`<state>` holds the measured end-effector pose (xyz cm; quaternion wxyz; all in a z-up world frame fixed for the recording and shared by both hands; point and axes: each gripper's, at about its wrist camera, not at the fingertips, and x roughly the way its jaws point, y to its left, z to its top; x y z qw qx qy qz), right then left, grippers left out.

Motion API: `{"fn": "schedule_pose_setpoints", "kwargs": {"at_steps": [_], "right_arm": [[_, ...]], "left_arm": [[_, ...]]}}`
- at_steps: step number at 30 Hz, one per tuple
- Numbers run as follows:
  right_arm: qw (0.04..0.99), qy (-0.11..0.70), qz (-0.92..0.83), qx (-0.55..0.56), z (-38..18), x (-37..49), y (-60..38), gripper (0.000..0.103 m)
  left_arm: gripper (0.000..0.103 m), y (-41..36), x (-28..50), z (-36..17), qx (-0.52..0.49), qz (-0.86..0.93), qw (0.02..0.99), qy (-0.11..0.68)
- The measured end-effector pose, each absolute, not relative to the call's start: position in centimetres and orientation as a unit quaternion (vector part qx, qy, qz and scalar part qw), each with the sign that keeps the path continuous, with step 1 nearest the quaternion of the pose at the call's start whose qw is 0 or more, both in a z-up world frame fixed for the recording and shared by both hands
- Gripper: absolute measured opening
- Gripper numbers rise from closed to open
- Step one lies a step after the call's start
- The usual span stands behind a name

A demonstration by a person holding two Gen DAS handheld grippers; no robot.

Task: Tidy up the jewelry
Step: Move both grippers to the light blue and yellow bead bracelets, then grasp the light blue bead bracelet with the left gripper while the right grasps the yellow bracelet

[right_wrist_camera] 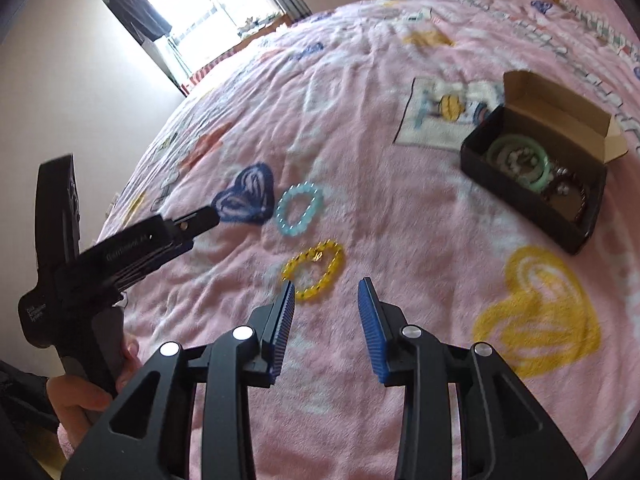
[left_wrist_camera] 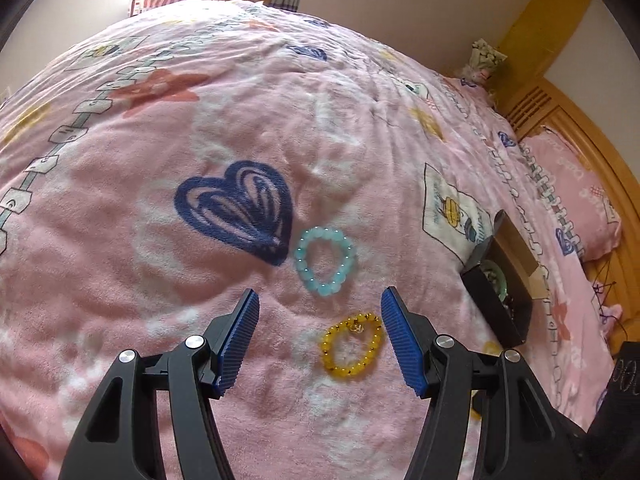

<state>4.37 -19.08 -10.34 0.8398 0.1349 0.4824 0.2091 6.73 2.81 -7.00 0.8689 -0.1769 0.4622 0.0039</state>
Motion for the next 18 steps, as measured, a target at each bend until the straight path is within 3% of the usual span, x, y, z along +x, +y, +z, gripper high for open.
{"fn": "schedule_pose_setpoints", "kwargs": {"at_steps": [18], "right_arm": [[0.802, 0.552, 0.2, 0.109, -14.9, 9.0, -15.1, 0.033]], "left_arm": [[0.064, 2.9, 14.8, -13.5, -0.129, -0.037, 0.841, 0.525]]}}
